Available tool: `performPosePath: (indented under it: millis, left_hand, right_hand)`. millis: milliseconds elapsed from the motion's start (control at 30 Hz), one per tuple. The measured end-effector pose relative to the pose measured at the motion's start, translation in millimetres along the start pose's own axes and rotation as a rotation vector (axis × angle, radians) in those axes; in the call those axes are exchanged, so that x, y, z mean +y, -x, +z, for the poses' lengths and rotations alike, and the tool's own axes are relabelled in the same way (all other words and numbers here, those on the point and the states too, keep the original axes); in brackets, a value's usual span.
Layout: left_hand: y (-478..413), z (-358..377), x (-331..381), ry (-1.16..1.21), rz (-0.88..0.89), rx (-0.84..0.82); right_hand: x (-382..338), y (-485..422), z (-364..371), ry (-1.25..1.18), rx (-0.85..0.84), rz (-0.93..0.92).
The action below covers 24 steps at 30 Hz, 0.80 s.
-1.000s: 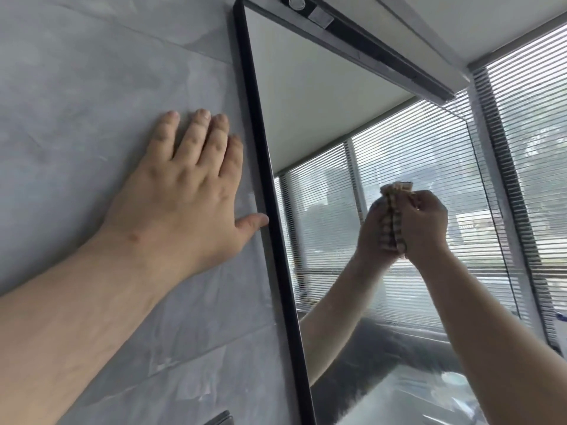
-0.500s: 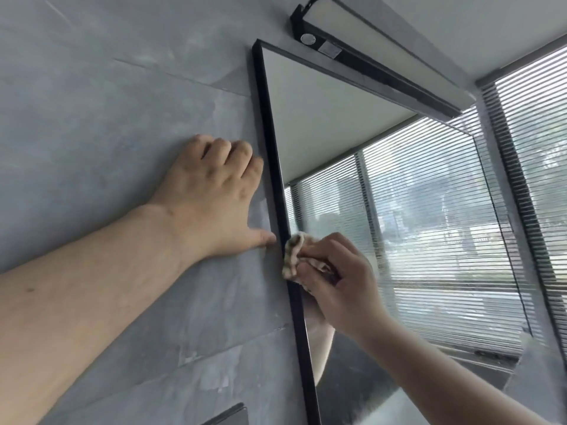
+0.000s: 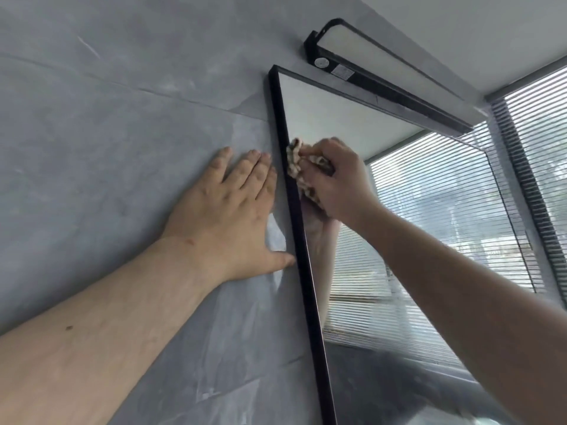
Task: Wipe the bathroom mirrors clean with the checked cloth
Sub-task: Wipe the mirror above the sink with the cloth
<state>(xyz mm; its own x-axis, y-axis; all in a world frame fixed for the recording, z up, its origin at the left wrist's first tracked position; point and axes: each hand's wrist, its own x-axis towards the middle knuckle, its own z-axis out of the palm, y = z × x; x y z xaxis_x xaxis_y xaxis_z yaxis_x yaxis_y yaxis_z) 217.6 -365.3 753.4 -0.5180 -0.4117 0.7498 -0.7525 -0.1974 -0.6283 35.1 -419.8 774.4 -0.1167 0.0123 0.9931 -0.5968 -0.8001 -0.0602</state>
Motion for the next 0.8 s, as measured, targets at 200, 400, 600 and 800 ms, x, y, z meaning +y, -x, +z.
performPosePath:
  millis: [200,400,600,800]
  left_hand:
    - [1,-6,-1,0.029,0.004,-0.030]
    - [-32,-27,-26,0.134,0.008,0.056]
    - [-67,-18,-42,0.021,-0.040,0.043]
    - [-66,-11,-41,0.092,-0.037,0.095]
  right_hand:
    - [-1,6,-10,0.059,-0.077,0.051]
    - [11,120,-37,0.088,-0.220,-0.054]
    - [6,91,-27,0.001,-0.176,-0.046]
    - [-1,-4,-3,0.024,-0.034,-0.043]
